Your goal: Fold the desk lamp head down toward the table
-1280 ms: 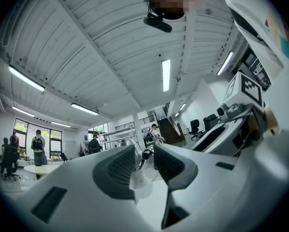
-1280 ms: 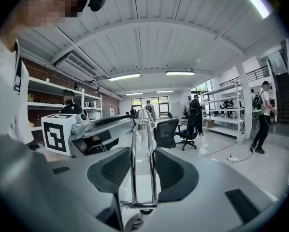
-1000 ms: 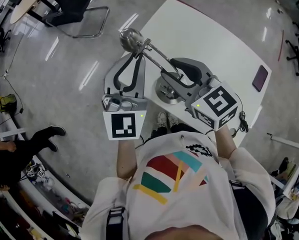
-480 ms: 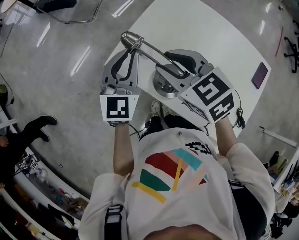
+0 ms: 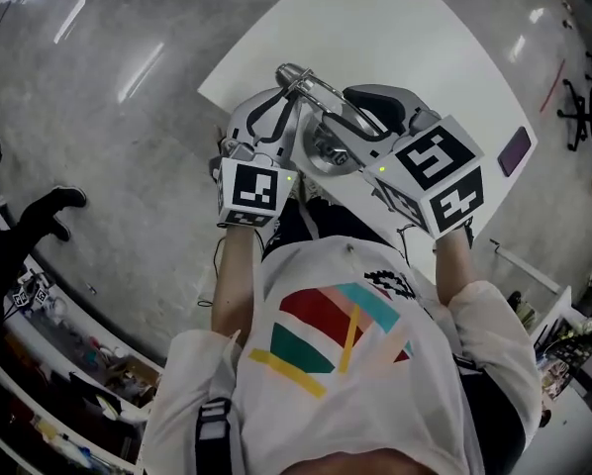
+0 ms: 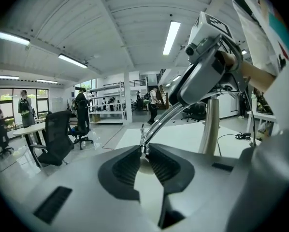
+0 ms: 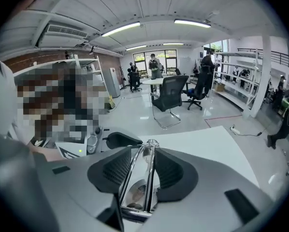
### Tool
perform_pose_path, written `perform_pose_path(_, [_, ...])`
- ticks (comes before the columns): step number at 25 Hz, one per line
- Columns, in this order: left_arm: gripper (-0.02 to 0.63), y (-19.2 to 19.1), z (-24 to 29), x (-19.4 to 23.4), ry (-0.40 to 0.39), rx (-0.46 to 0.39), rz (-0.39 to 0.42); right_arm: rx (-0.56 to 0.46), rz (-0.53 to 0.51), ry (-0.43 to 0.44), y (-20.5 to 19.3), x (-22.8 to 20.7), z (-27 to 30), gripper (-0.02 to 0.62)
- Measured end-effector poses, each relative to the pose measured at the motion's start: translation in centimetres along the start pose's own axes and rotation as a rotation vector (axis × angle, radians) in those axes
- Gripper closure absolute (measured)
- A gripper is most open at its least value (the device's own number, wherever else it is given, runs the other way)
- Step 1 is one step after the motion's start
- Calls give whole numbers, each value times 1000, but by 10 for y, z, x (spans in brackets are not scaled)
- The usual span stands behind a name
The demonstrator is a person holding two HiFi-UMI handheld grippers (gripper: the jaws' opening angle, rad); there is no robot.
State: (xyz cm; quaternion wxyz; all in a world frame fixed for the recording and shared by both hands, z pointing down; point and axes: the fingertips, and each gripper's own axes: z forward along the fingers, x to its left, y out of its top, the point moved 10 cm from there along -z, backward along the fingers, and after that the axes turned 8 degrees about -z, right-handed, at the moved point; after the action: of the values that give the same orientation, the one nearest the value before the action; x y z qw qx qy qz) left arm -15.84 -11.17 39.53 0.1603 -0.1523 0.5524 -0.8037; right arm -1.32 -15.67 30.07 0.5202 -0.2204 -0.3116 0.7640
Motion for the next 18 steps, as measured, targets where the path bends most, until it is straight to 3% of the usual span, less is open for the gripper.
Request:
perform_pose_path(8, [512,-11,-14,-3,-41,37,-49,24,31,17,5,15,4,439])
perform_pose_path(18, [511,-21,0,-1,-19,53,-75,34,24,37,0,5,17,439])
